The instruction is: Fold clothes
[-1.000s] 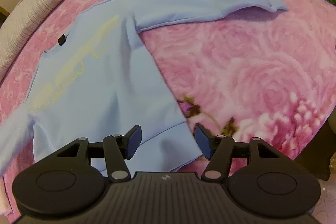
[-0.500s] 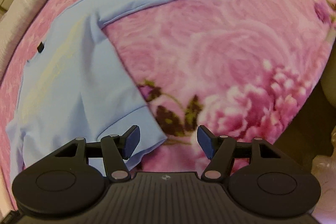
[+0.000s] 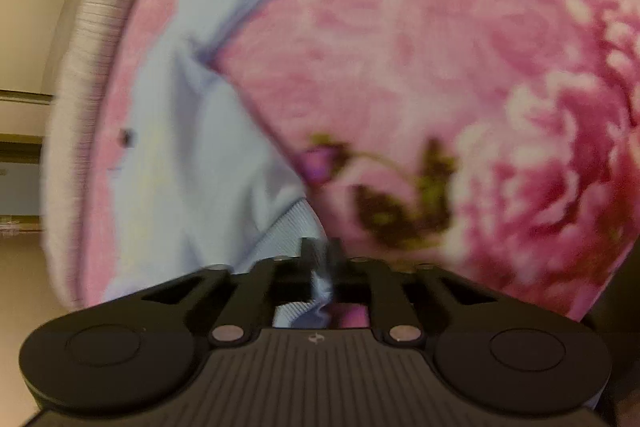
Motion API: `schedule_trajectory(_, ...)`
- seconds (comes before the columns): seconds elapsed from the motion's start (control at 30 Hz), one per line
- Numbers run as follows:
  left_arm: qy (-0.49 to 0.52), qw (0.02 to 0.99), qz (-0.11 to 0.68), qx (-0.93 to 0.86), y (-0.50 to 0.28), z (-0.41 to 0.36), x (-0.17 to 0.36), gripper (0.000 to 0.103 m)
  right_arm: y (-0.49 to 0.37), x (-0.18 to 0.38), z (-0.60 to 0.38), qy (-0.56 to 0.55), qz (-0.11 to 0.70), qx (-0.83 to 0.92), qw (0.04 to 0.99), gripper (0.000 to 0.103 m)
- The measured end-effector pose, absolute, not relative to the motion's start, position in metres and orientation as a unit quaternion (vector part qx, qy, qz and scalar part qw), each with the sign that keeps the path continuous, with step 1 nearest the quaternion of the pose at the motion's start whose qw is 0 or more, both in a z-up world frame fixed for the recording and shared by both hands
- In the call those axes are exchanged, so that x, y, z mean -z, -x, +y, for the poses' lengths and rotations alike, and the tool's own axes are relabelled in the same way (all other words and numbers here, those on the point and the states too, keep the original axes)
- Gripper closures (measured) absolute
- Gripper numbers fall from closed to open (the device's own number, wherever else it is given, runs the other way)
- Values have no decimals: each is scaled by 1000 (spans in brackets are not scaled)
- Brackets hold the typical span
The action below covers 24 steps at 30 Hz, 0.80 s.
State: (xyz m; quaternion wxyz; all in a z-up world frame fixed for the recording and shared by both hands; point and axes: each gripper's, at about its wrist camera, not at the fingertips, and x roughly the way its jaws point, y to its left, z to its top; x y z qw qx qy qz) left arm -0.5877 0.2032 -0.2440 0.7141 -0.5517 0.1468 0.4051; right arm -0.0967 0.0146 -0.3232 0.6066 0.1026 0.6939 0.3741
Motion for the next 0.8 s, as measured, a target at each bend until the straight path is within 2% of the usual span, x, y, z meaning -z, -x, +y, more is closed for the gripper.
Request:
schedule_trajectory(0.1,455,702,318,-446,578,202,208,85,108,269,23,-11,645,-445,621,97)
schedule_trajectory(0.13,428,676,391,-454,572,201,213,76,113,253,26,31,628,-458,629,97)
schedule_trajectory(0.17,408,651,445,-460,570,196,226,75,118,240,27,71,613,-466,634,95)
schedule_trajectory(0.23,412,631,470,-459,571,187,248,75,122,241,28,131,617,-457,628,73)
schedule_trajectory(0.27,429,633,458,-454,573,184,256,75,122,246,24,133,623,-454,623,67)
schedule_trajectory(0.3,445,635,440,-454,574,181,263,75,119,252,18,116,628,-455,620,65)
schedule_trajectory(0.37,472,635,400,-463,582,178,272,73,114,268,3,83,640,-449,617,65)
schedule_trajectory(0.5,502,629,354,-477,590,183,289,70,116,304,-6,96,654,-428,617,63)
schedule_trajectory(0.63,505,627,338,-488,594,195,306,65,147,307,-4,168,585,-479,633,63)
schedule_trajectory(0.8,533,621,296,-492,603,206,325,63,158,325,8,165,538,-495,662,65)
